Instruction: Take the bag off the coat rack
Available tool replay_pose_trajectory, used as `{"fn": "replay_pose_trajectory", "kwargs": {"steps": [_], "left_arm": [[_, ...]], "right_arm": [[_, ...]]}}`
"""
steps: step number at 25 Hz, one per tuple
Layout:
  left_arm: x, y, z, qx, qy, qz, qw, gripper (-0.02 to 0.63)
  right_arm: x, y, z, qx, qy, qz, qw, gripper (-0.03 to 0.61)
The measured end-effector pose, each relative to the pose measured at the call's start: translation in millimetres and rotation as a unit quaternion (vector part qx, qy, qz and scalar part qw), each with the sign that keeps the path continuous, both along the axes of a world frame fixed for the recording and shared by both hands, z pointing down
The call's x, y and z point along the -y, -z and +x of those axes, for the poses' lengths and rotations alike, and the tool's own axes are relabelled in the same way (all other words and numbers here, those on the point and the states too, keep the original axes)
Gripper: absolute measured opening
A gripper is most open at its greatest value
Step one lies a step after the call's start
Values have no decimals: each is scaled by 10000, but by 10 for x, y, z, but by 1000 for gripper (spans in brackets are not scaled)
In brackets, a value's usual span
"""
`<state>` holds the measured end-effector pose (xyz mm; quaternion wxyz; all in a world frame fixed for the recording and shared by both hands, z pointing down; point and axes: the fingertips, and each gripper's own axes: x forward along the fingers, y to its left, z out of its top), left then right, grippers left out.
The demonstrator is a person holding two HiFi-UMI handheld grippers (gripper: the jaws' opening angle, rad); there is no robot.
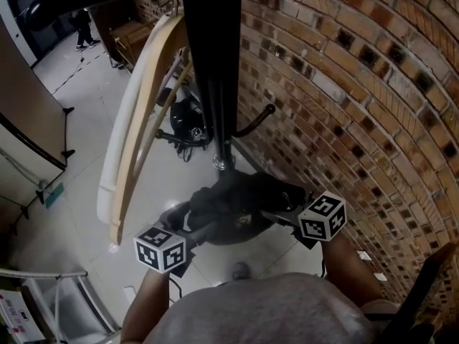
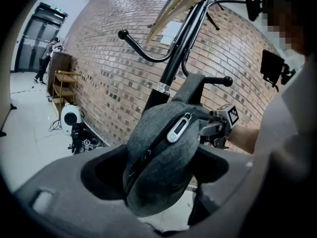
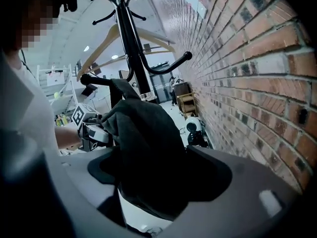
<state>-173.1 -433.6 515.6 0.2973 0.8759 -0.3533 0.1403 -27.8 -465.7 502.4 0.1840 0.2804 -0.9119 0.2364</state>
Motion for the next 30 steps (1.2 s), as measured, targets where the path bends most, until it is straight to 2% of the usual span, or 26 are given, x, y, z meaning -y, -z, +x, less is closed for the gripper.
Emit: {"fn": "replay_pose_trajectory", "kwargs": {"steps": [5, 10, 15, 19, 30], "left_arm": [[-33, -5, 20, -27, 141, -197, 9997, 315], [-161, 143, 61, 36, 189, -98, 9998, 278], [-377, 378, 120, 92, 282, 114, 9995, 272], [-737, 508, 184, 117, 393, 229, 9989, 270], [-2430, 531, 692, 75, 685, 228, 9974, 270]], "right_arm": [[-70, 5, -38, 86, -127, -183, 9997, 266], [-232, 135, -41, 230, -169, -146, 9995, 205], [-459, 339, 12, 446, -135, -41, 9989, 192], [-812, 467, 80, 490, -48, 93, 9987, 190], [-2488, 463, 595, 520, 107, -55, 9986, 196]]}}
